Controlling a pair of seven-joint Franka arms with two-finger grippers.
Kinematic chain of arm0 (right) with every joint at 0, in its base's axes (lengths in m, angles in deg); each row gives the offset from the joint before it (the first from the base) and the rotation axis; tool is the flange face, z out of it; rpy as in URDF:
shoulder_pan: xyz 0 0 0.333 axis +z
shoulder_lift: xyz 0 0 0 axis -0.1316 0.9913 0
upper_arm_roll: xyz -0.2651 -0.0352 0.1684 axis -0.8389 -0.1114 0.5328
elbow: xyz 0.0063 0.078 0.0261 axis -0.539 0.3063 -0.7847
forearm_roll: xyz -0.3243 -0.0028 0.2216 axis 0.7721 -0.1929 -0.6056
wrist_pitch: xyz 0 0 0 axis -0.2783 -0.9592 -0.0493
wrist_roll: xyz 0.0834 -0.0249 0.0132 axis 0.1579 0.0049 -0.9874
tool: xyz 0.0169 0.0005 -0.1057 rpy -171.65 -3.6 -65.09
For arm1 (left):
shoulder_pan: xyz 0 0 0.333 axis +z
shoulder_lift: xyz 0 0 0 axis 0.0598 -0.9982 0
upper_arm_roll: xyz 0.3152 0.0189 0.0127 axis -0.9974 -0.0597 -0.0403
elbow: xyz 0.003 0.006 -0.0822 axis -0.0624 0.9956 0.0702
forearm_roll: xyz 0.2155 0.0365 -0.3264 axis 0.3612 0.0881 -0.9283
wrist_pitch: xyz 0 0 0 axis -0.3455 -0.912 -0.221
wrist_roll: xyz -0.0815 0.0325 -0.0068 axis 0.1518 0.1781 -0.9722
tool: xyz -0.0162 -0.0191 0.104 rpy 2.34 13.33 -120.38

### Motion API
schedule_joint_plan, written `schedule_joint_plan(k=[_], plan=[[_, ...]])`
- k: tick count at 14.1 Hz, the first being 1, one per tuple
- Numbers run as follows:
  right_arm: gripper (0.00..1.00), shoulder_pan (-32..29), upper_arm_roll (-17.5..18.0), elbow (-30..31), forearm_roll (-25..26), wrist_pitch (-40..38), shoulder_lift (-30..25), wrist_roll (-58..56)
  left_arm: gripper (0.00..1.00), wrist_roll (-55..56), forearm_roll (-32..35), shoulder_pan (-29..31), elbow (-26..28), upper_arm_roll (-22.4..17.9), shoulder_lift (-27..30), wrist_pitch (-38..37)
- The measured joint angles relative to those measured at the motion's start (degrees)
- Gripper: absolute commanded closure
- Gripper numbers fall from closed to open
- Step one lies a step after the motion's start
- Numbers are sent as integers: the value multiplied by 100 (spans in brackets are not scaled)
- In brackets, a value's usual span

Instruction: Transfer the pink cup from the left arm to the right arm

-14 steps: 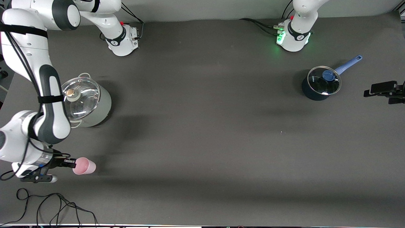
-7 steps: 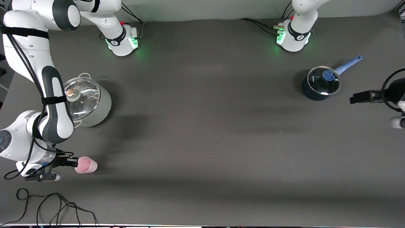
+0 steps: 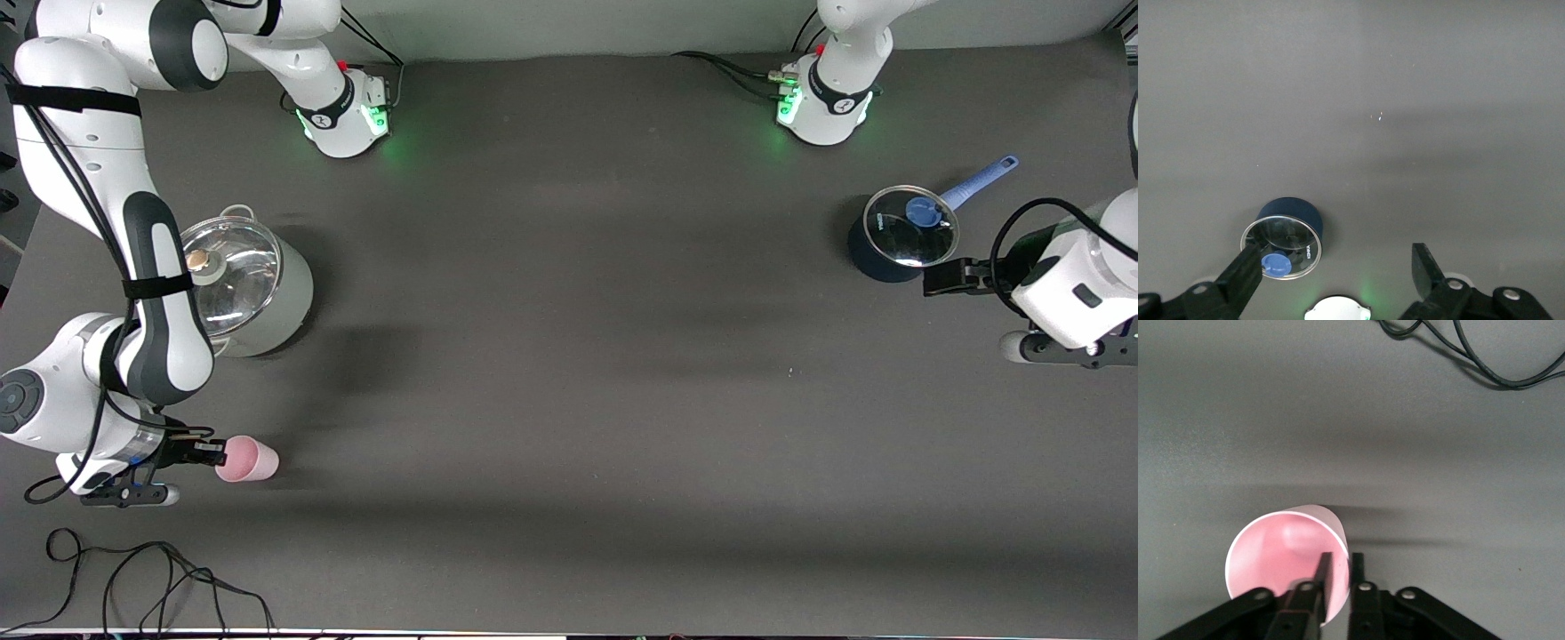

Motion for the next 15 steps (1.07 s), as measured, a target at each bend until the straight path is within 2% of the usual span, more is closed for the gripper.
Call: schedule_joint_plan(k=[4, 7, 9, 13, 15], plan=[[1, -3, -20, -4, 0, 0, -3, -9, 0, -452, 3, 135, 9, -131, 0, -86], [1, 5, -55, -56, 28, -217, -120, -10, 0, -918, -12, 13, 6, -438, 0, -180], [1, 19, -104, -124, 155, -688, -407, -10, 0, -1122, -49, -568, -24, -1140, 16, -274], [0, 19, -193, -244, 202, -2264, -1521, -9, 0, -1596, -730, -2078, -35, -3060, 167, -302], [0, 20, -202, -248, 203, -3013, -2181, 44, 0, -1891, -896, -2312, 151, -3537, 357, -92]])
